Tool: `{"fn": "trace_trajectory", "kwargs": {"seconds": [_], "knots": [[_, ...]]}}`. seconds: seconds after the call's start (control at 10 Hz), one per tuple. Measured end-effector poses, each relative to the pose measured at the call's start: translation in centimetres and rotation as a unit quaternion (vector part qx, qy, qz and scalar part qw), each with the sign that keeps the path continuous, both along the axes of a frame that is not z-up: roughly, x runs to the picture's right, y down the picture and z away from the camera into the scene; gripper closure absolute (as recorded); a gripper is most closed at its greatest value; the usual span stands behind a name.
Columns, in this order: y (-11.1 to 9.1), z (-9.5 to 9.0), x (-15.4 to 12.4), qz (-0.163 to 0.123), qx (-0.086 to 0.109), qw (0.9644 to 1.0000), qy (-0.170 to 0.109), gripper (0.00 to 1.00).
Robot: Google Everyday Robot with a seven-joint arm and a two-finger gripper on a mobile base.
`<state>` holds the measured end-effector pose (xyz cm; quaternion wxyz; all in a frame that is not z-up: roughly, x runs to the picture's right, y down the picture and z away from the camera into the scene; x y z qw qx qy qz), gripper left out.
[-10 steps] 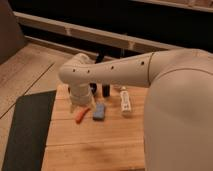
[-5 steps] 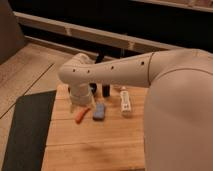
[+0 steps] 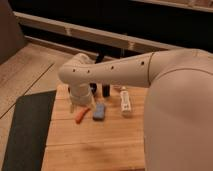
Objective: Knock the eraser over
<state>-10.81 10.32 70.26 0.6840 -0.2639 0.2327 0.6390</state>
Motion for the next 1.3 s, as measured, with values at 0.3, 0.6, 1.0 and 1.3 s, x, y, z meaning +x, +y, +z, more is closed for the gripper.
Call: {"fn": "trace_trajectory", "kwargs": {"seconds": [0.3, 0.6, 1.0, 1.3], "knots": [[-2.2, 1.3, 0.9, -0.035, 0.015, 0.9992, 0.011, 0.35], [-4.6, 4.3, 3.9, -0.033, 0.009, 0.9987, 0.038, 0.35], [-6.3, 6.7, 5.4, -0.007, 0.013, 0.9993, 0.034, 0.35], [-6.2, 6.6, 4.9, -0.01, 0.013, 0.9994, 0.031, 0.35]]}}
